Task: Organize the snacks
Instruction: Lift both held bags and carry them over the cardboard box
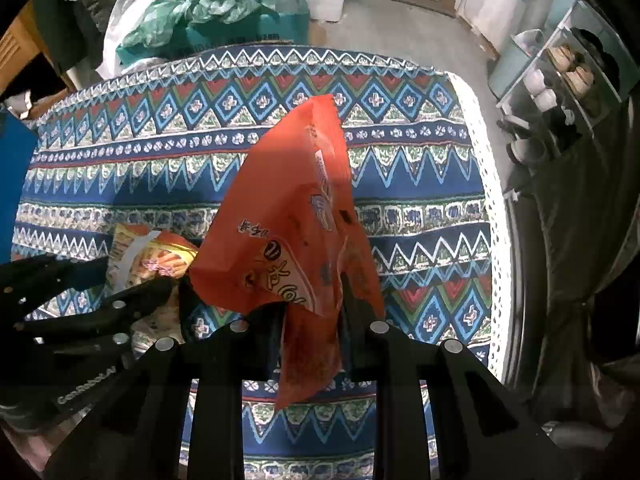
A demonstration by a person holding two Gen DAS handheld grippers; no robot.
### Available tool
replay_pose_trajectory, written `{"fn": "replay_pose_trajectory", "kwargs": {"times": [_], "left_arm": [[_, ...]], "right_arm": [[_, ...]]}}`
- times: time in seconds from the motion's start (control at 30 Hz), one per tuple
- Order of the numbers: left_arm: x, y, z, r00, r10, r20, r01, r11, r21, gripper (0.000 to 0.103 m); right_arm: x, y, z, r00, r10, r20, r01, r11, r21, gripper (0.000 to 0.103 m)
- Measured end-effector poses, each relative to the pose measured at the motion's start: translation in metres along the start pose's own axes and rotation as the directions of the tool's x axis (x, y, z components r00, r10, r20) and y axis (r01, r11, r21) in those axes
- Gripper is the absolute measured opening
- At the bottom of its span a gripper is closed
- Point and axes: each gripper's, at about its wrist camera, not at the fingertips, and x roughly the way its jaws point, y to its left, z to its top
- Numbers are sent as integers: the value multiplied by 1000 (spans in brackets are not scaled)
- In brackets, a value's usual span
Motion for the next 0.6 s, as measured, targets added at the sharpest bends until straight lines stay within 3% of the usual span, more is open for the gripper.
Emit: {"fn": "replay_pose_trajectory", "kwargs": {"times": [0.6], "left_arm": [[-77,37,4,983,84,163,-84,996,-7,41]], "right_arm": [[-44,33,21,993,60,97,-58,998,-30,21]]}}
